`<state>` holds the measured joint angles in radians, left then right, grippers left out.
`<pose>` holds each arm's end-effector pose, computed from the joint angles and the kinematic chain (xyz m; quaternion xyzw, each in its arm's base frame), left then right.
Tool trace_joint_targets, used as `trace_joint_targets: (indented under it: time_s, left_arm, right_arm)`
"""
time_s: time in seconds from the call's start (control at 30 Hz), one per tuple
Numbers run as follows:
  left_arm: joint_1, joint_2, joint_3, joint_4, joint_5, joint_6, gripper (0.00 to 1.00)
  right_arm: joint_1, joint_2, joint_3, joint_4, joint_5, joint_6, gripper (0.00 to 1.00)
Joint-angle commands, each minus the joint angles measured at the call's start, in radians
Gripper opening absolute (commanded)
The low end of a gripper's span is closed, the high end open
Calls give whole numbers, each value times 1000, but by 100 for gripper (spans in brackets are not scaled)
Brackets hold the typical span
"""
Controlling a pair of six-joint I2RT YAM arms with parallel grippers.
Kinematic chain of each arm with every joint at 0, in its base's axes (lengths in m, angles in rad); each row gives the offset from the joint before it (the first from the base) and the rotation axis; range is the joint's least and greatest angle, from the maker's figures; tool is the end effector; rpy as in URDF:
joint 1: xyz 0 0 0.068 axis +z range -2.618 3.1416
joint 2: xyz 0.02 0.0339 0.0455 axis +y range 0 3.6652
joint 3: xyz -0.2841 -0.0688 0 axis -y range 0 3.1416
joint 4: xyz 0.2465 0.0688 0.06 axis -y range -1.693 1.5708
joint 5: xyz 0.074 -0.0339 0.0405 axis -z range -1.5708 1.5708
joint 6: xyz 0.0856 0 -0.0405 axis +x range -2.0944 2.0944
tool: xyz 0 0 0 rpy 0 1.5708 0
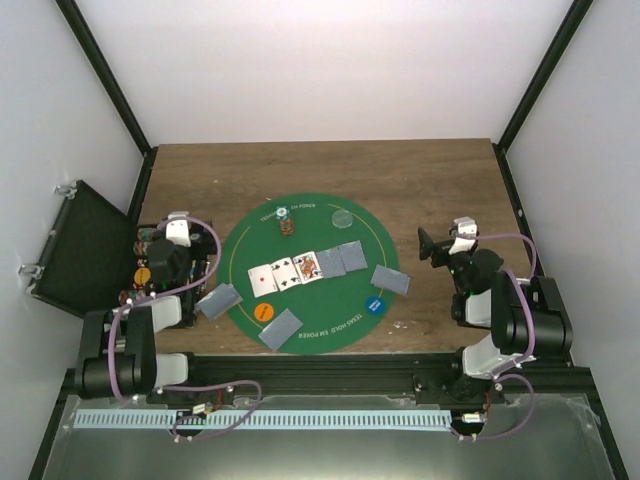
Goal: Distribute texas hold em gaming equipment
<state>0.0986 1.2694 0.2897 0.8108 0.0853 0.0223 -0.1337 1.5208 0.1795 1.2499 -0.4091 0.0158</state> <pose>0.2792 0.0203 0.1868 -0.0016 0.7640 0.0064 0.6451 0.2743 -0.0025 0.1569 -0.0825 0.7315 0.1109 0.6677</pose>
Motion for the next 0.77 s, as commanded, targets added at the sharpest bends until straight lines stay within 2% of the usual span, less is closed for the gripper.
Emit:
trace_joint_targets:
  time_s: [0.0, 0.1, 0.2, 0.23, 0.47, 0.6, 0.73]
  left_arm:
    - [7, 82, 10, 97, 32, -44, 100]
    - [5, 150, -13, 223, 69, -76, 100]
    - [-15, 310, -97, 570, 79, -57, 99]
    - [-14, 323, -119, 636, 96, -52, 100]
    - [-21, 283, -78, 490, 108, -29, 100]
    - [-25, 288, -79, 500, 52, -48, 99]
    - [-27, 292, -78, 509, 53, -46, 99]
  right_arm:
    - [15, -1, 36, 38, 2, -34, 100]
    - [16, -4, 40, 26, 4, -35, 100]
    - [17, -3, 39, 28, 3, -35, 100]
    - [17, -3, 38, 27, 3, -36, 100]
    - [21, -2, 41, 24, 12, -37, 100]
    - [24, -1, 43, 20, 20, -39, 100]
    - [28, -1, 46, 17, 28, -38, 100]
